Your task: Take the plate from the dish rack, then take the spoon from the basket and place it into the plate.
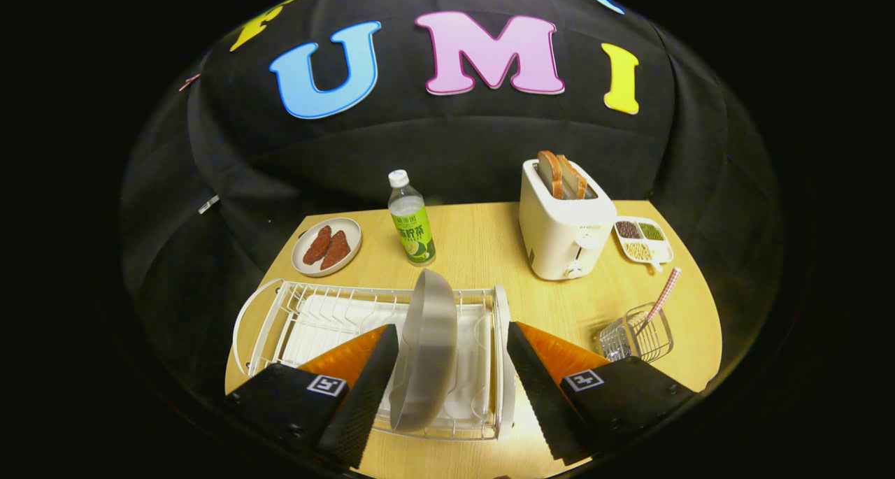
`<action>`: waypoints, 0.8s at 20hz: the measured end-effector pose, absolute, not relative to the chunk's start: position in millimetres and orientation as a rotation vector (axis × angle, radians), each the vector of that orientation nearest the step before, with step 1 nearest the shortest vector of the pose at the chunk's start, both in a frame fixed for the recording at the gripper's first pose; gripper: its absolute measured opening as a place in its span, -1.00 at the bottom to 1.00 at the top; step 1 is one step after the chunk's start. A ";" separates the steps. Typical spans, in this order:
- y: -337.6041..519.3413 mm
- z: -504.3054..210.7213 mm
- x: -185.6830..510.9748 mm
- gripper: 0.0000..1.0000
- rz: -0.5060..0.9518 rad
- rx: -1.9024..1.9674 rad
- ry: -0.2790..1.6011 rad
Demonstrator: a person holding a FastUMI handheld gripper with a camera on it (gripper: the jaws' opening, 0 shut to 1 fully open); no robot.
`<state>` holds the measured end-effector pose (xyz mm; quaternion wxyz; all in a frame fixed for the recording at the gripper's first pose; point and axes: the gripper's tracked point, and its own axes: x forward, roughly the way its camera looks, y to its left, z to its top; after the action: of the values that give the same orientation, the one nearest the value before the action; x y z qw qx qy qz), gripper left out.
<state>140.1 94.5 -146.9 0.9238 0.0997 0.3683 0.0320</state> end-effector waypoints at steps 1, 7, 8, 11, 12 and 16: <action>98.9 -155.2 140.8 0.87 0.065 0.229 0.792; 116.3 -181.6 144.8 0.06 0.062 0.312 0.916; 117.2 -182.8 143.6 -0.07 0.057 0.312 0.915; 111.4 -186.1 145.0 -0.25 0.018 0.290 0.910; 111.9 -186.1 143.7 -0.29 0.010 0.287 0.910; 115.2 -177.1 144.5 -0.30 -0.014 0.240 0.898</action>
<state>144.5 115.2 -177.1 0.8939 0.1157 0.4331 -0.0069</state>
